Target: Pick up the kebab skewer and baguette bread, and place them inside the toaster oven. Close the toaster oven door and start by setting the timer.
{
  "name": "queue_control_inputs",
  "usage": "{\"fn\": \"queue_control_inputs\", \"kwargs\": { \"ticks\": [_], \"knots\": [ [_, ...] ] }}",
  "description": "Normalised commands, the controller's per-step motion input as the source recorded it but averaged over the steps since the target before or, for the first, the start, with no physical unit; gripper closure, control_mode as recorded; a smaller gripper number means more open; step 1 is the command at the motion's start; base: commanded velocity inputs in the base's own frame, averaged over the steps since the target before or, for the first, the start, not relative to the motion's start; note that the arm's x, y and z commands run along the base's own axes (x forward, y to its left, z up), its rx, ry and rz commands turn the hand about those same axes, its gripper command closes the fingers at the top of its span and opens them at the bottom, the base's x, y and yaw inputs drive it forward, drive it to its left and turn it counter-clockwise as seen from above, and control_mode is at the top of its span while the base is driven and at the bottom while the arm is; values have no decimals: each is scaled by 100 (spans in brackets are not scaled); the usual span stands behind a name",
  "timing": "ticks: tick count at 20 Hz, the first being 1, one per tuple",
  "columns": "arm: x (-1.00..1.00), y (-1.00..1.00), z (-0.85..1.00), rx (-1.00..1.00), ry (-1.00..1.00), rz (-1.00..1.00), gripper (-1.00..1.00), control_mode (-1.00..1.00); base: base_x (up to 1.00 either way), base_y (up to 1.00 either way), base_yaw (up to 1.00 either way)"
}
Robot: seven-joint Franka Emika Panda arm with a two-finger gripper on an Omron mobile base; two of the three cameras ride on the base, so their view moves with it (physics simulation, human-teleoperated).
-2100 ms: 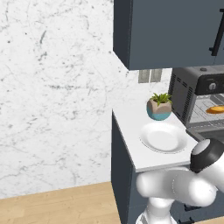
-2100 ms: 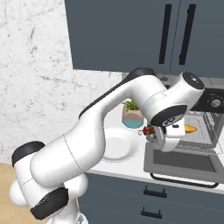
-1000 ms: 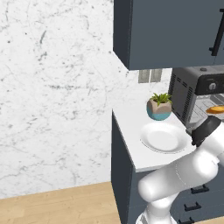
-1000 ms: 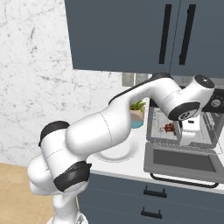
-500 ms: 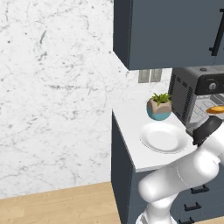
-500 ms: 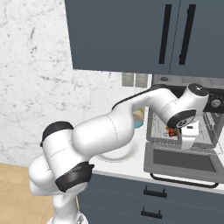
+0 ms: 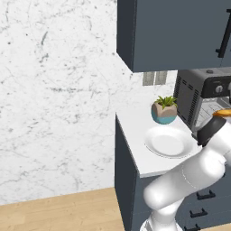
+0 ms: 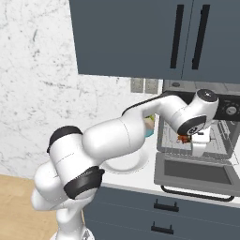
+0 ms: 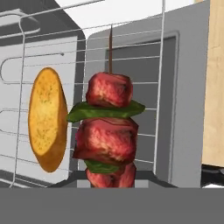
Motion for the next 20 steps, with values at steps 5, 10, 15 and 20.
{"fn": "queue_control_inputs", "kwargs": {
  "ticks": [5, 10, 15, 20],
  "knots": [
    [25, -16, 0, 0, 0, -4, 100, -100, 0, 0, 0],
    [30, -1, 0, 0, 0, -5, 100, -100, 0, 0, 0],
    [20, -10, 0, 0, 0, -1, 100, -100, 0, 0, 0],
    [25, -5, -1, 0, 0, 0, 100, -100, 0, 0, 0]
  ]
}}
